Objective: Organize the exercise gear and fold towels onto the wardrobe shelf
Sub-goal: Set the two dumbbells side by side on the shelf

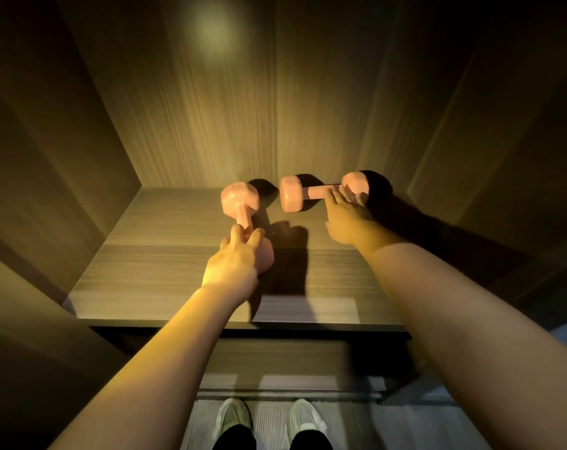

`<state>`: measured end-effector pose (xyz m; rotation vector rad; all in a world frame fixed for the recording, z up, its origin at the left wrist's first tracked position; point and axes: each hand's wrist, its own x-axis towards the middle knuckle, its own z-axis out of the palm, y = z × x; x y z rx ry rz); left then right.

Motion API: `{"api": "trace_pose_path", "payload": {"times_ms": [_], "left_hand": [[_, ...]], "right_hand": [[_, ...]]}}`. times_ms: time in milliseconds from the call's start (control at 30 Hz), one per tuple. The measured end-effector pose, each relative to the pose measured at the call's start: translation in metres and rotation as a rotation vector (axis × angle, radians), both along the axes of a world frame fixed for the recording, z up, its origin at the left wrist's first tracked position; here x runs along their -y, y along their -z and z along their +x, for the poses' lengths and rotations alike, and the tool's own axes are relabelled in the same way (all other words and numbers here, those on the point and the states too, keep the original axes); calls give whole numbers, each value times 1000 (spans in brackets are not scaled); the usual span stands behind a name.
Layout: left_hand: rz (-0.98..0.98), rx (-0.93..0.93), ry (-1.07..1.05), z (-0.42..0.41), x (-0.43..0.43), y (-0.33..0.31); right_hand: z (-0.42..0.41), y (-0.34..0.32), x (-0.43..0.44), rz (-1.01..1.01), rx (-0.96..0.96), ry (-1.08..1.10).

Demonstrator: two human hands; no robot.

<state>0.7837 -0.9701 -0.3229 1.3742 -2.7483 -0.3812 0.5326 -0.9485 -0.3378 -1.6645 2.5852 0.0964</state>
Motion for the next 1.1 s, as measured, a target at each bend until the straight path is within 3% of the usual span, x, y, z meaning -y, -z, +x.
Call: {"api": "trace_pose_path", "payload": {"times_ms": [267, 500, 600, 833, 967, 1100], "left_hand": [[-11, 49, 22, -3, 5, 4], [13, 54, 10, -3, 2, 0], [25, 63, 8, -3, 1, -3], [36, 137, -40, -9, -3, -9], [35, 189, -89, -16, -4, -12], [76, 169, -134, -21, -5, -16]], "right_hand": [[-10, -2, 33, -9, -183, -16], [-3, -21, 24, 117, -283, -12], [6, -22, 11, 137, -127, 99], [42, -9, -15, -210, 596, 308], [56, -8, -20, -263, 709, 371], [60, -21, -49, -243, 658, 190]]}}
